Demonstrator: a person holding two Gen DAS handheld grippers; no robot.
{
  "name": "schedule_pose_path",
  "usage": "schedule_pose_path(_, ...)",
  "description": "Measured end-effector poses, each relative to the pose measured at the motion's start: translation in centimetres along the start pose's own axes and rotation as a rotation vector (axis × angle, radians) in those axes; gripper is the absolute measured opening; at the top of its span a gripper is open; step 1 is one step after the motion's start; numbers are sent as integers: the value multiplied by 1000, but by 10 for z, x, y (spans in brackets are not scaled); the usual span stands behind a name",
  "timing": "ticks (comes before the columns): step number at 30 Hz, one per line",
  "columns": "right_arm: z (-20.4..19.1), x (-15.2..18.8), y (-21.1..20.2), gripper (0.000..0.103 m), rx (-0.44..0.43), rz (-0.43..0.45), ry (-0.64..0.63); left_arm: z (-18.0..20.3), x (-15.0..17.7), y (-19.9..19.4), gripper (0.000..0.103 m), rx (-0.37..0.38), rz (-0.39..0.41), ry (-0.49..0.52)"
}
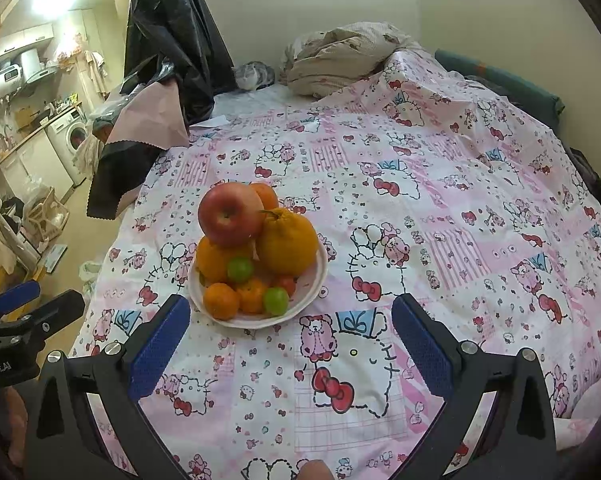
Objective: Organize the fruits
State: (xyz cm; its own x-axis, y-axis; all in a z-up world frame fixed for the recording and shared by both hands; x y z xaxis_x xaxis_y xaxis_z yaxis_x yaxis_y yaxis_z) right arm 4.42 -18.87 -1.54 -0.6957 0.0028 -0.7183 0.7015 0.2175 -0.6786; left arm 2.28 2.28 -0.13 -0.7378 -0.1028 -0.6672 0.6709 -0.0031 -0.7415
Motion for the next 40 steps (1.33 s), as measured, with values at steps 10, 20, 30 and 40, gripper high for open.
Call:
schedule_pose_path(10,1,-1,-1,103,-3,4,7,-2,0,0,103,-2,1,-3)
schedule_pose_path(20,0,-2,-3,103,-1,8,16,-4,-1,1,103,-5,6,-14)
schedule_pose_path(30,-1,-2,-3,103,-1,9,14,-5,-1,1,103,-5,8,-13)
schedule_pose_path(40,0,-2,-3,103,-2,8,18,-3,0,2,103,-10,5,-12)
Point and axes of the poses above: each gripper's, at about its wrist camera, not at the fingertips, and y roughly the way its jaws point, z to its right, x to its underside, the point moved 1 cm from there along y, roughly the way its jaws point, and after that the axes turned 2 degrees about y, right-handed, at the moved point
